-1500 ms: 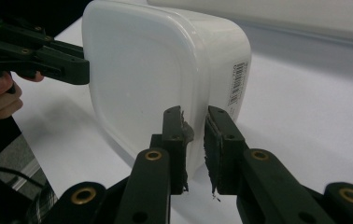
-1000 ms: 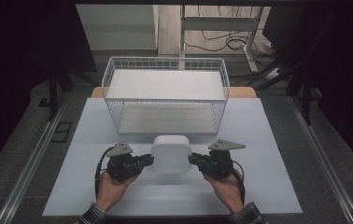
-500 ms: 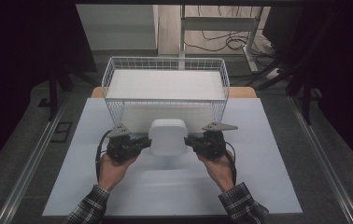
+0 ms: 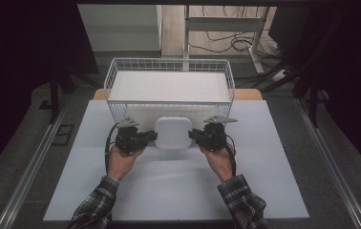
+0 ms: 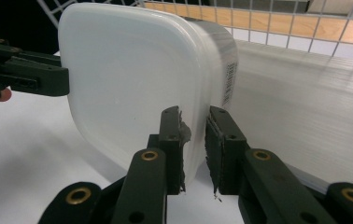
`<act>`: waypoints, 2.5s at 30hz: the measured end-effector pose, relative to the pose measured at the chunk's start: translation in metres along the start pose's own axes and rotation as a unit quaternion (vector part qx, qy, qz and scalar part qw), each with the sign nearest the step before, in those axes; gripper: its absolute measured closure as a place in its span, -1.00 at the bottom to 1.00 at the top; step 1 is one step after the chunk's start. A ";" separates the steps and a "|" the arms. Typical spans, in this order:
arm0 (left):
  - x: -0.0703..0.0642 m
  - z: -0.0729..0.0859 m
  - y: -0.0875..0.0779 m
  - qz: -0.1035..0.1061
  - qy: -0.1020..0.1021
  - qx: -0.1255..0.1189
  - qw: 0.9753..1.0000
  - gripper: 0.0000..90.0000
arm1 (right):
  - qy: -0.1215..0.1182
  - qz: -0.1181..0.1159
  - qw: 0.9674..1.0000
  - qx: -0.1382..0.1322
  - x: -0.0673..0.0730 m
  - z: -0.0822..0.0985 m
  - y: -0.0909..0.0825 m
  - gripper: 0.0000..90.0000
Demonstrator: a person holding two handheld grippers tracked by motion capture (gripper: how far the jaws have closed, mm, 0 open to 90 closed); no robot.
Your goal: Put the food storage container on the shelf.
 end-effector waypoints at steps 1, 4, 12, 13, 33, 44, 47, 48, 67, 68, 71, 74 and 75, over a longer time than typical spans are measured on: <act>0.002 0.000 0.002 -0.003 -0.002 0.001 1.000 0.77 | 0.002 0.002 1.000 0.000 -0.002 0.001 0.003 0.69; 0.007 0.001 0.008 -0.007 -0.008 0.001 1.000 0.77 | 0.005 0.007 1.000 0.003 -0.005 0.001 0.009 0.69; 0.017 0.003 0.020 -0.010 -0.034 -0.008 0.999 0.76 | 0.013 0.017 1.000 0.003 -0.013 0.001 0.020 0.69; 0.018 0.002 0.021 -0.010 -0.035 -0.007 0.999 0.75 | 0.011 0.017 1.000 0.000 -0.013 0.000 0.020 0.69; 0.024 -0.006 0.035 -0.034 -0.018 -0.019 0.999 0.53 | 0.009 0.025 1.000 -0.007 -0.022 -0.010 0.034 0.52; 0.025 -0.014 0.047 -0.080 0.017 -0.008 0.997 0.50 | -0.024 0.068 0.997 -0.002 -0.020 -0.014 0.044 0.49; 0.026 -0.017 0.050 -0.084 0.017 -0.006 0.996 0.51 | -0.019 0.065 0.998 0.001 -0.022 -0.015 0.045 0.49; 0.027 -0.017 0.051 -0.085 0.017 -0.006 0.996 0.52 | -0.020 0.065 0.998 0.002 -0.023 -0.016 0.046 0.50; 0.003 0.007 0.007 -0.072 0.043 -0.040 0.996 -0.31 | -0.054 0.021 0.998 -0.001 -0.014 -0.010 0.020 0.98; 0.000 0.011 0.001 -0.062 0.045 -0.041 0.996 -0.36 | -0.060 0.016 0.998 0.002 -0.011 -0.007 0.019 0.98; -0.010 0.026 -0.020 -0.055 0.063 -0.039 0.996 -0.58 | -0.078 -0.002 0.997 0.010 0.002 0.007 0.018 0.98; -0.017 0.048 -0.042 -0.068 0.085 -0.030 0.994 -0.67 | -0.084 -0.005 0.996 0.015 0.006 0.013 0.020 0.98; -0.019 0.055 -0.050 -0.070 0.083 -0.028 0.994 -0.71 | -0.082 -0.007 0.996 0.017 0.007 0.016 0.022 0.98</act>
Point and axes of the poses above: each handheld gripper's, and its own axes: y roughly forward along the jaws, z roughly out of its underside, x roughly to its left, the point moved 5 cm from there along y, roughly forward along the jaws, and after that the axes turned 7 degrees about -x, right-handed, at the moved point
